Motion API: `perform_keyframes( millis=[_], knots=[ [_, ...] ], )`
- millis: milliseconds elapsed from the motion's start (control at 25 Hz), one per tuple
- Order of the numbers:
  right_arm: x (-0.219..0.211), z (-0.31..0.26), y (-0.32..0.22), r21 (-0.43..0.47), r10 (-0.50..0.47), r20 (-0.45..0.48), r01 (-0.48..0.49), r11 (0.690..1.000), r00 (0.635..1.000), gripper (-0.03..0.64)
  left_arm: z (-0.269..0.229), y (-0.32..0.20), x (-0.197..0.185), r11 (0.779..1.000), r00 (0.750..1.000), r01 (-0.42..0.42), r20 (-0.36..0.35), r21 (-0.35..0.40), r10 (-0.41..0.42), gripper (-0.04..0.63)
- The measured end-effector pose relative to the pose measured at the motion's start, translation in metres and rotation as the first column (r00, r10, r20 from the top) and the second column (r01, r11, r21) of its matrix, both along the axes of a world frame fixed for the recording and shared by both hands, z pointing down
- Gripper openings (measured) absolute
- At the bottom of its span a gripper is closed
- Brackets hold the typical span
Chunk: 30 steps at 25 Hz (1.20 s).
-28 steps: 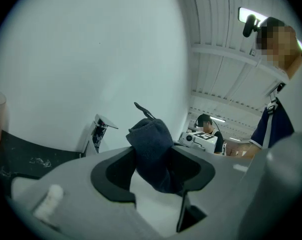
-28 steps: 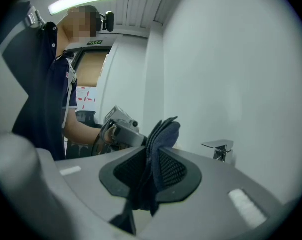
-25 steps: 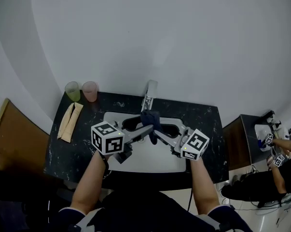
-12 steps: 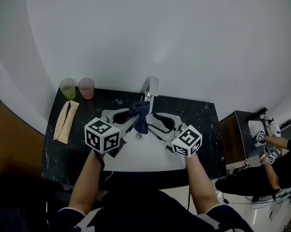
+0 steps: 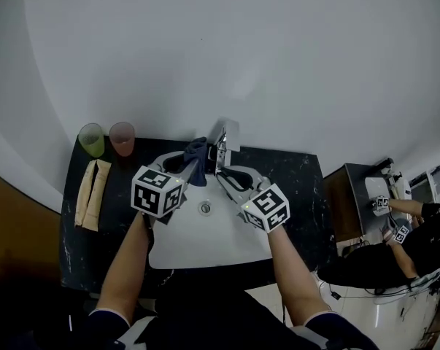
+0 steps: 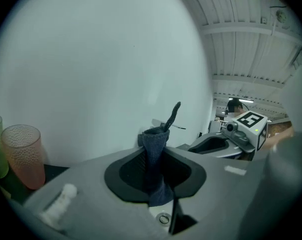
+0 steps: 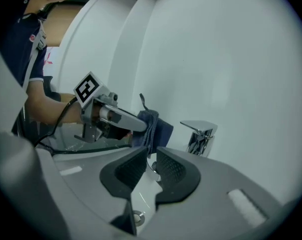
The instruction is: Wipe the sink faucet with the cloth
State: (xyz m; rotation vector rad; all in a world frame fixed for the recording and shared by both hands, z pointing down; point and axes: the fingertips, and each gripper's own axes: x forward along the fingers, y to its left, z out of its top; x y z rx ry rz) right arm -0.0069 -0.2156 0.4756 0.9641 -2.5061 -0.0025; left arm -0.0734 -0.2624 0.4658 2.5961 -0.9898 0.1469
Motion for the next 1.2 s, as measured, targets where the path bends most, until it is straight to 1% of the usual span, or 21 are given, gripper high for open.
perform_keyframes(
  millis=[80,160,280,360,560,720,960,1040,1120,1200],
  knots=[
    [0.001,0.003,0.001,-0.01,0.0,-0.008,0.0,1.0,1.0,0.066,0.007,-0.012,0.002,1.0,1.0,0.028,0.01,-0.01,-0.028,0.069],
    [0.003,0.003,0.003,-0.015,-0.005,-0.017,0.005,1.0,1.0,0.066,0.01,-0.024,0.006,0.999,0.999,0.05,-0.003,-0.017,-0.05,0.069],
    [0.008,0.004,0.005,-0.025,-0.005,-0.031,0.004,1.0,0.999,0.066,0.012,-0.04,0.017,0.998,0.998,0.061,-0.019,-0.018,-0.062,0.07],
    [0.012,0.004,0.007,-0.028,0.005,-0.027,-0.006,1.0,1.0,0.066,0.015,-0.051,0.026,0.997,0.997,0.073,-0.016,-0.022,-0.074,0.071],
    [0.014,0.006,0.009,-0.029,0.015,-0.012,-0.015,0.999,1.0,0.066,0.036,-0.078,0.043,0.99,0.993,0.12,0.031,-0.073,-0.118,0.071],
    [0.017,0.007,0.01,-0.03,0.008,-0.012,-0.008,1.0,1.0,0.067,0.052,-0.088,0.053,0.983,0.987,0.148,0.072,-0.106,-0.141,0.071],
    [0.018,0.007,0.009,-0.028,0.005,0.007,-0.005,1.0,1.0,0.067,0.073,-0.092,0.063,0.979,0.988,0.137,0.085,-0.149,-0.126,0.071],
    [0.017,0.006,0.009,-0.026,0.005,0.016,-0.005,1.0,1.0,0.067,0.069,-0.092,0.063,0.978,0.991,0.129,0.059,-0.163,-0.121,0.071],
    [0.017,0.006,0.009,-0.026,0.004,0.024,-0.003,1.0,1.0,0.067,0.06,-0.091,0.063,0.977,0.993,0.117,-0.002,-0.181,-0.119,0.069],
    [0.017,0.007,0.009,-0.025,0.004,0.031,-0.003,1.0,0.999,0.066,0.048,-0.089,0.064,0.978,0.991,0.104,-0.067,-0.182,-0.118,0.069]
  ],
)
